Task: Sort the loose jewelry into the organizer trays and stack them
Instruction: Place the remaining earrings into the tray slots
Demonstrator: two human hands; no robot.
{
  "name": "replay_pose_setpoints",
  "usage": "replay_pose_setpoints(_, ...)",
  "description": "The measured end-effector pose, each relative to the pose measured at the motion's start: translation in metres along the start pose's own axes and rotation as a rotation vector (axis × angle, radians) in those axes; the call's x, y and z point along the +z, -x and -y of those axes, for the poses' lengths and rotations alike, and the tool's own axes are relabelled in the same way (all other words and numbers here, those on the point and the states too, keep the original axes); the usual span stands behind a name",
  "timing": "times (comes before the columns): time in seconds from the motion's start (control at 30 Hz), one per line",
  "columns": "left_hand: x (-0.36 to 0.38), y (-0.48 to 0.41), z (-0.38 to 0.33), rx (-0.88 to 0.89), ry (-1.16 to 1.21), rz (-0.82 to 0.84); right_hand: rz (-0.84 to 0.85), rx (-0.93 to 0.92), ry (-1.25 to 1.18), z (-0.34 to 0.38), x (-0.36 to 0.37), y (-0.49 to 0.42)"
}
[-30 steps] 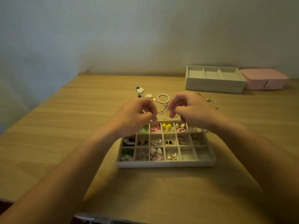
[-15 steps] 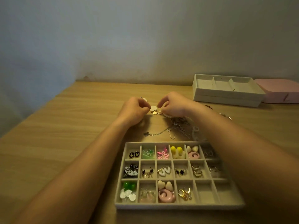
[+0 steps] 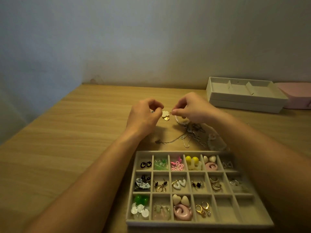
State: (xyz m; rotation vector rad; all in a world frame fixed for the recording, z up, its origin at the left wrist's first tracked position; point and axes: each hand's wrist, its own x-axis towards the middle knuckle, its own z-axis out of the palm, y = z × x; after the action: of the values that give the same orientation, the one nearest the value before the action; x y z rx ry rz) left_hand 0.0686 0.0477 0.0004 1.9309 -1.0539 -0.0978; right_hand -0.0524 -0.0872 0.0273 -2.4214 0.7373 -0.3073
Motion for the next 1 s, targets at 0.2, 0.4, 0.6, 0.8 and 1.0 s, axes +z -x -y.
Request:
replay_pose_setpoints(0.2,-0.017,0.035,-0.044,0.122,0.271,0.206,0.179,0.168,-0.787,0.009,-0.028,0.069)
replay_pose_setpoints(0.4,-0.019,0.077,-0.085,0.101,0.516,0.265,0.189,0.228,-1.204,0.006,-0.035,0.131)
replay_pose_setpoints(0.6,-0.014,0.103,-0.099,-0.081,0.744,0.257,0.004,0.103,-1.228,-0.001,-0.031,0.165)
replay_pose_setpoints(0.8,-0.008,0.109,-0.099,-0.114,0.725,0.244,-0.103,0.095,-1.200,-0.003,-0.024,0.172)
replay_pose_setpoints(1.0,-0.003,0.113,-0.100,-0.092,0.662,0.267,-0.246,-0.031,-0.899,-0.004,-0.022,0.177)
